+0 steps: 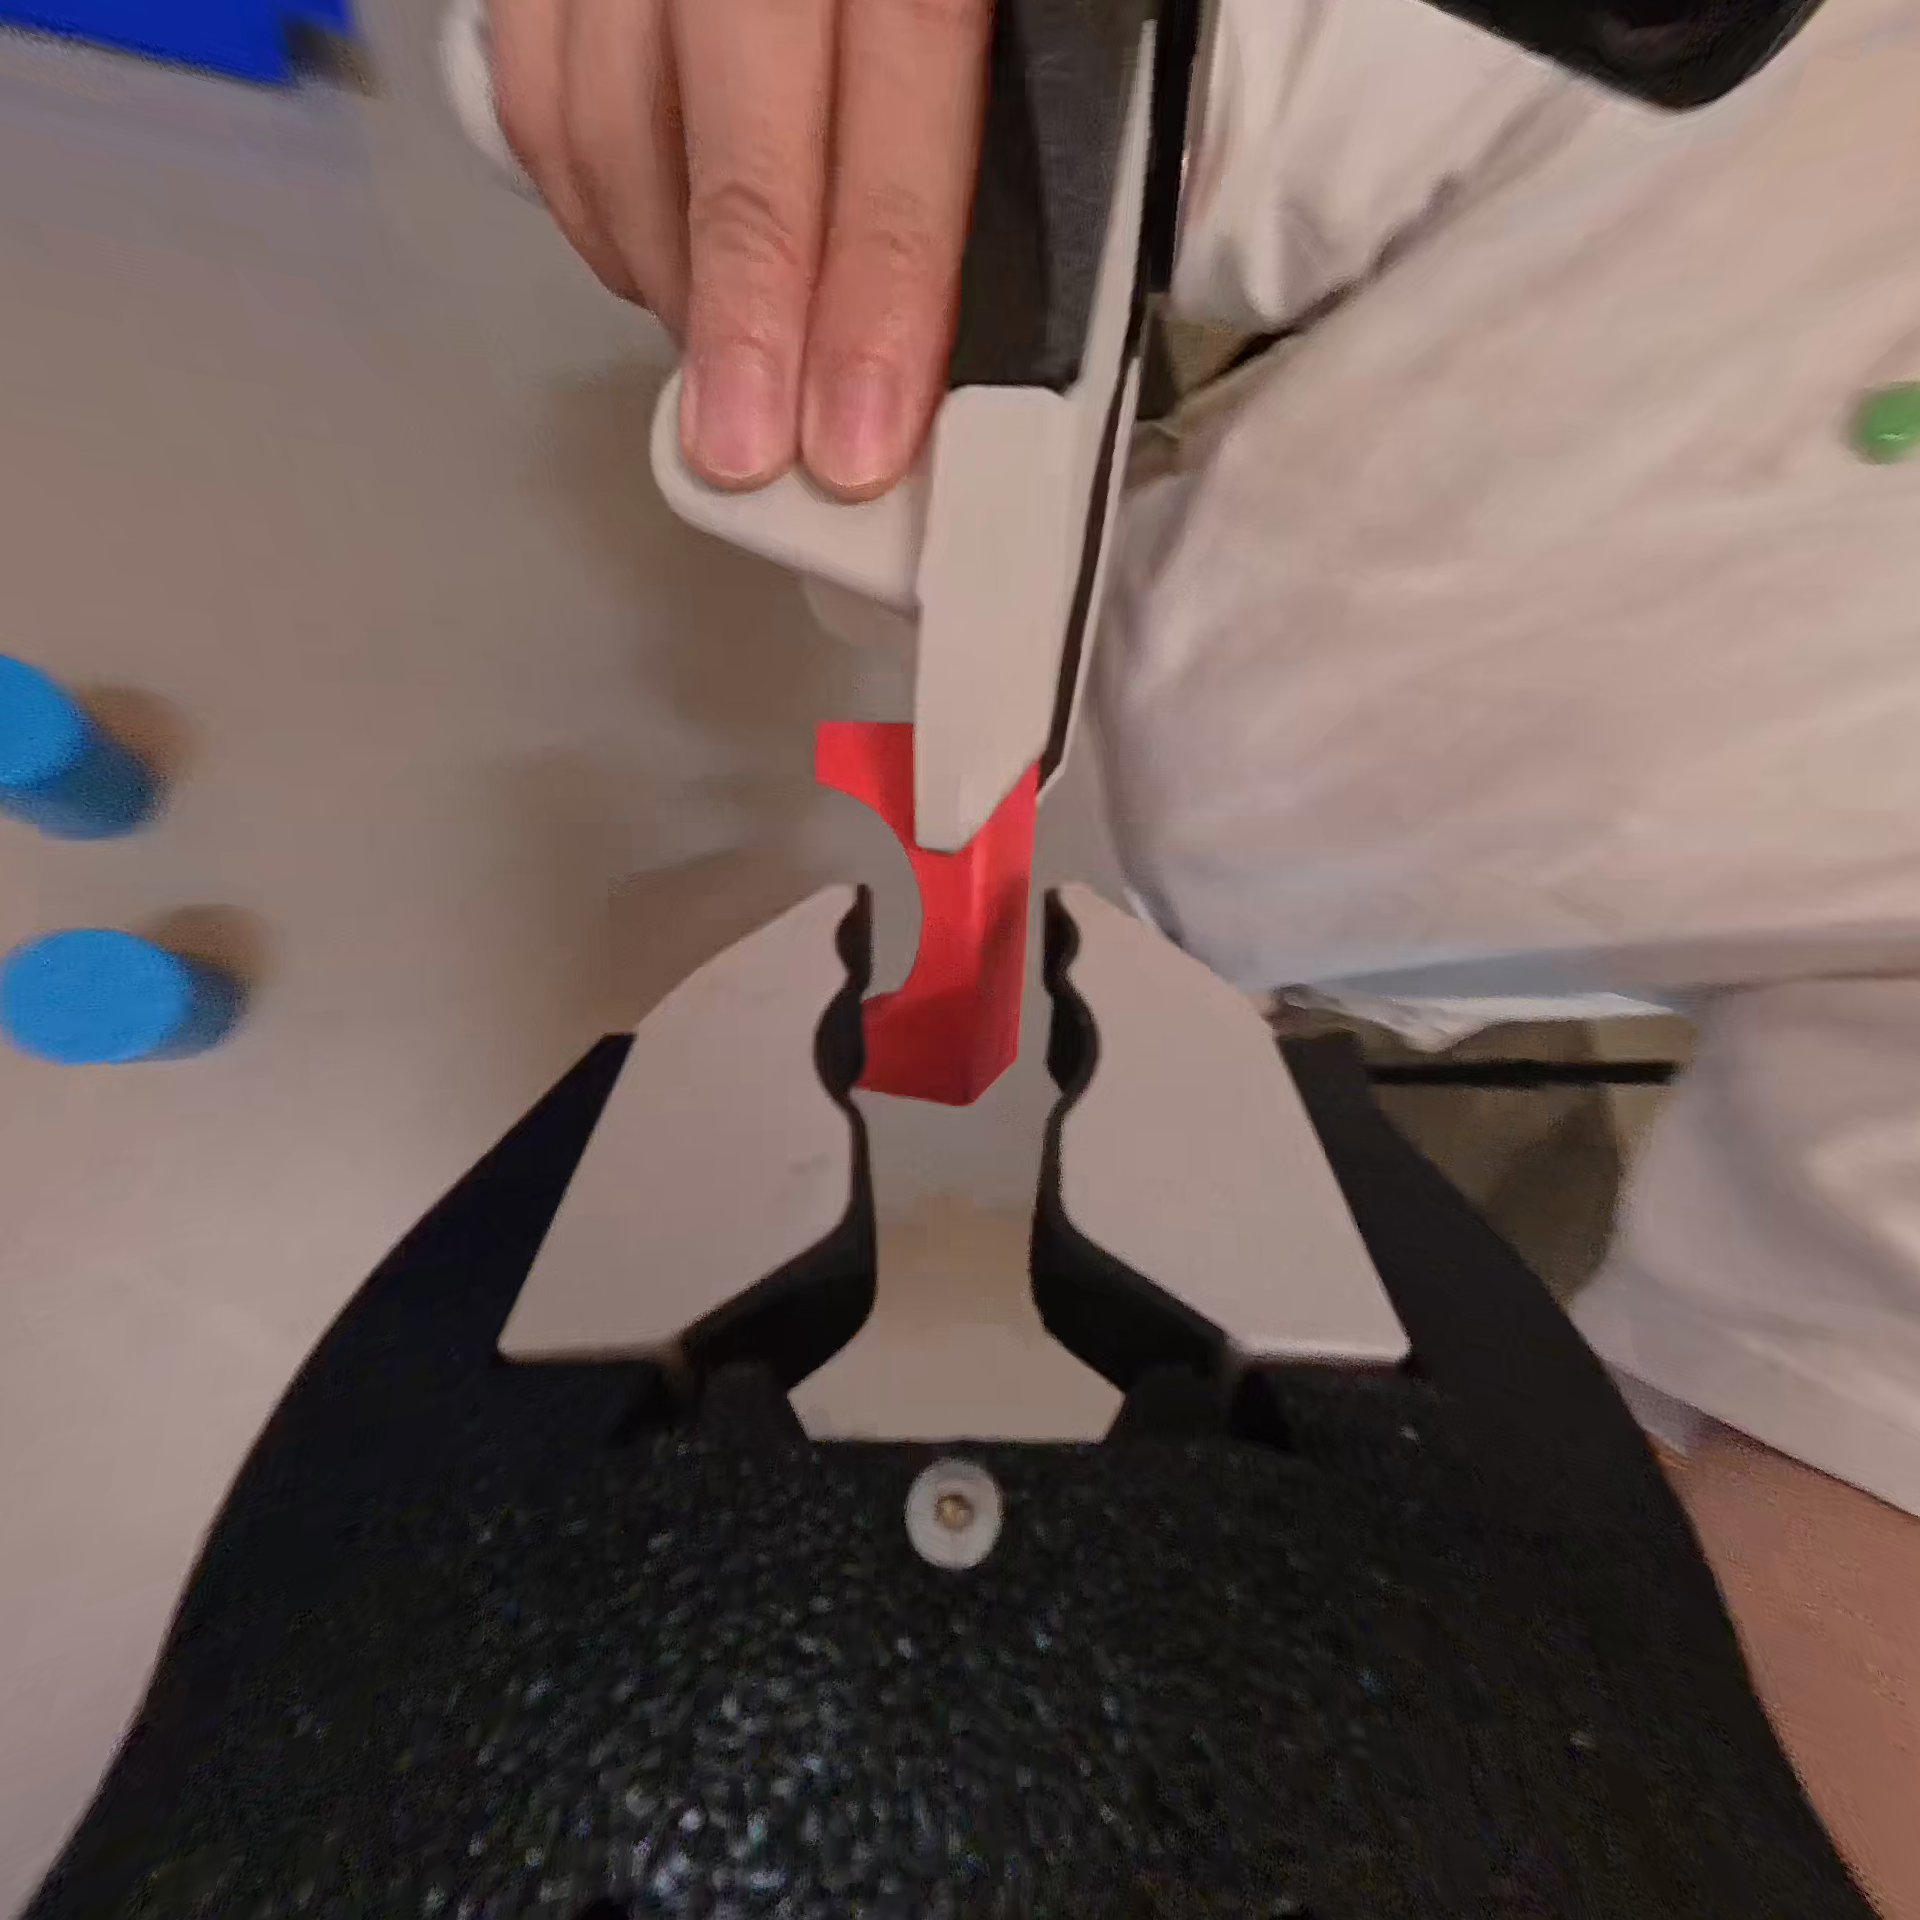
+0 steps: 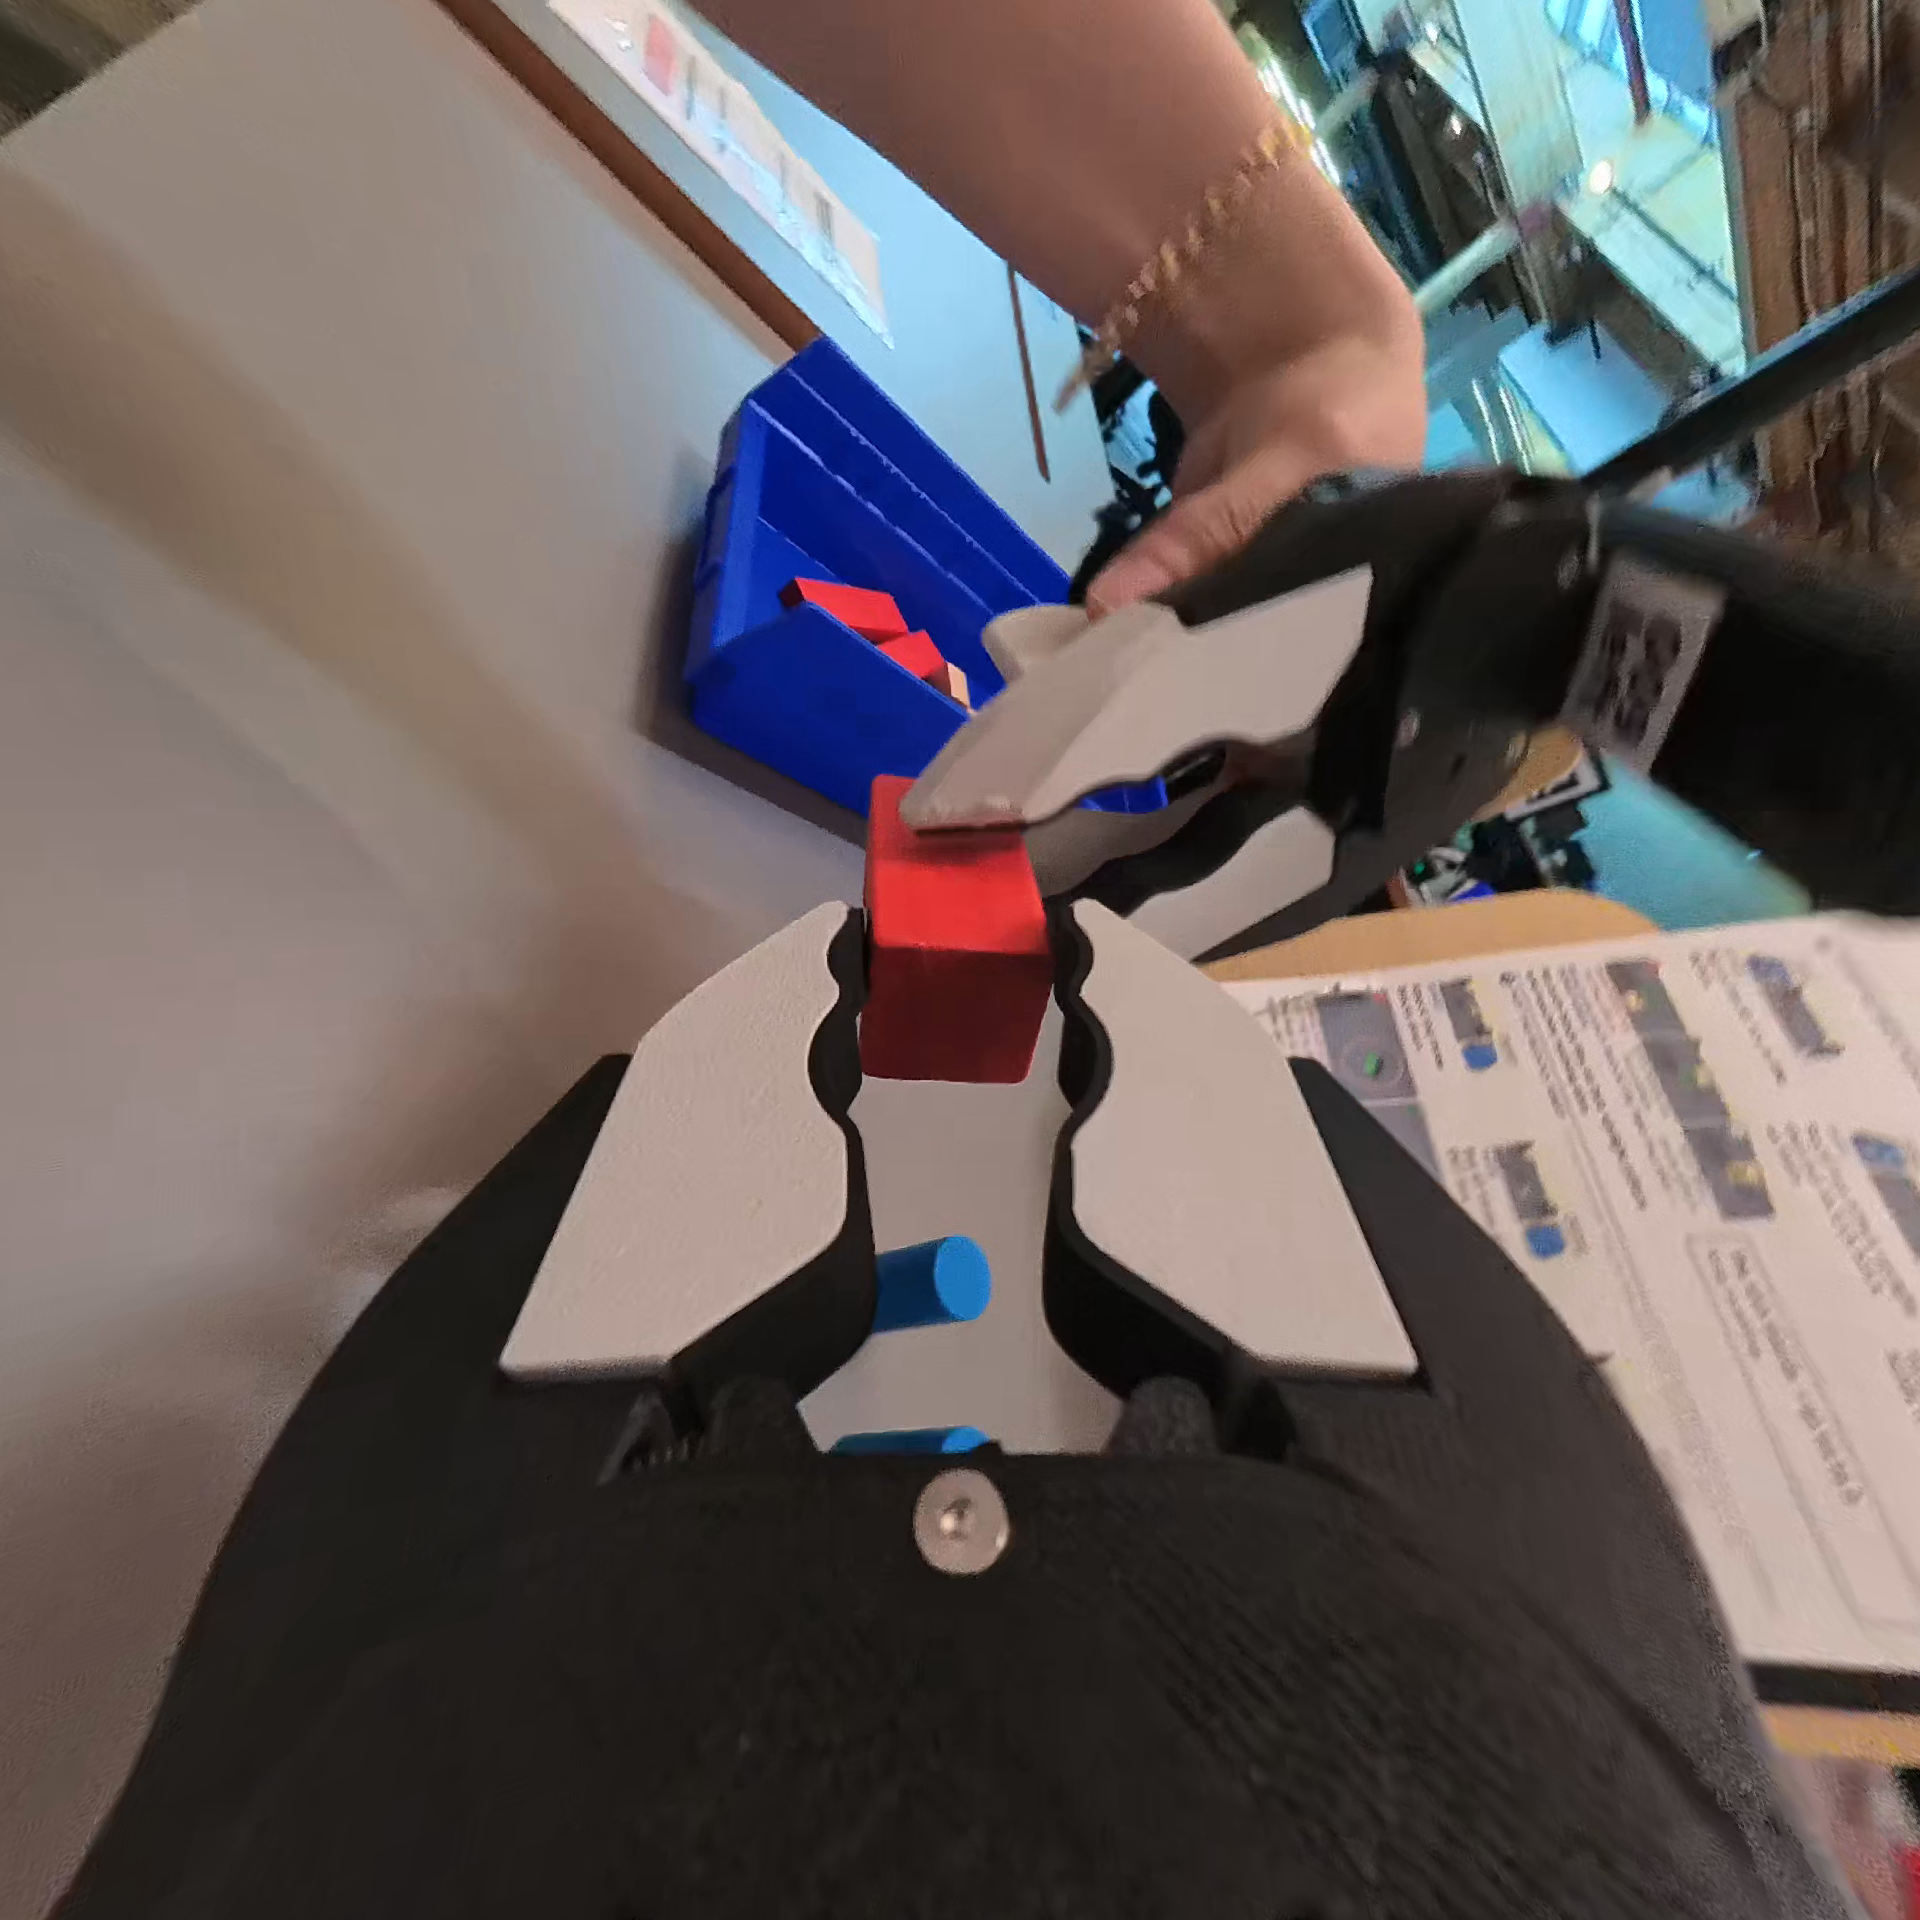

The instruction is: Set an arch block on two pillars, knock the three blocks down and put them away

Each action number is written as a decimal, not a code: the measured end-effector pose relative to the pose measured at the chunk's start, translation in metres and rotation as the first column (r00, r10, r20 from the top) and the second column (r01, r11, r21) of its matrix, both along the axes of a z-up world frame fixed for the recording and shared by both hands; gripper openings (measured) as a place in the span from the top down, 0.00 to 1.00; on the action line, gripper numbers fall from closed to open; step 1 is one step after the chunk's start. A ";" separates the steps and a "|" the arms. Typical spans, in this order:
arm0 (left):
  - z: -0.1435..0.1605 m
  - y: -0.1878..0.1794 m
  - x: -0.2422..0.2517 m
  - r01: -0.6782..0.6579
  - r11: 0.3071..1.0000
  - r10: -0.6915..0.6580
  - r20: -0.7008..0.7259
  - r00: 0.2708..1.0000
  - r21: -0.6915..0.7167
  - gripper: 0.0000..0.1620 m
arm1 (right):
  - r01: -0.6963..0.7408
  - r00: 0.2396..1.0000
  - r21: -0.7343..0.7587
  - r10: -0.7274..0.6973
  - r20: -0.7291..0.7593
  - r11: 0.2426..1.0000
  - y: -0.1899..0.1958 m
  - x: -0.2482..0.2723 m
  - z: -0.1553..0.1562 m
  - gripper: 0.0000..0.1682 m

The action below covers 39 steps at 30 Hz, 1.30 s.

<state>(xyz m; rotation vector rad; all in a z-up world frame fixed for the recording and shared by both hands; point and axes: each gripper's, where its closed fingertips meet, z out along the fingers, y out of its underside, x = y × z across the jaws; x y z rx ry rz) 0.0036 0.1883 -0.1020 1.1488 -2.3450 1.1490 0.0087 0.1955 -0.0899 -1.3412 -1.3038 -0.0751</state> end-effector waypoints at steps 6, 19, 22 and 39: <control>0.017 0.026 0.021 -0.187 0.954 0.124 0.260 0.958 0.236 0.74 | 0.048 0.966 -0.288 -0.118 -0.231 0.957 0.005 0.027 -0.008 0.79; -0.016 0.022 0.032 -0.140 0.854 0.040 0.206 0.978 0.501 0.79 | 0.052 0.917 -0.388 -0.198 -0.347 0.920 0.012 0.031 -0.009 0.79; -0.023 0.023 0.037 -0.118 0.834 0.007 0.202 0.979 0.539 0.80 | 0.075 0.917 -0.406 -0.223 -0.330 0.911 0.013 0.037 -0.014 0.79; -0.043 0.055 0.083 -0.148 0.700 -0.011 0.217 0.976 0.699 0.80 | 0.233 0.821 -0.411 -0.405 -0.402 0.881 -0.002 0.091 -0.041 0.58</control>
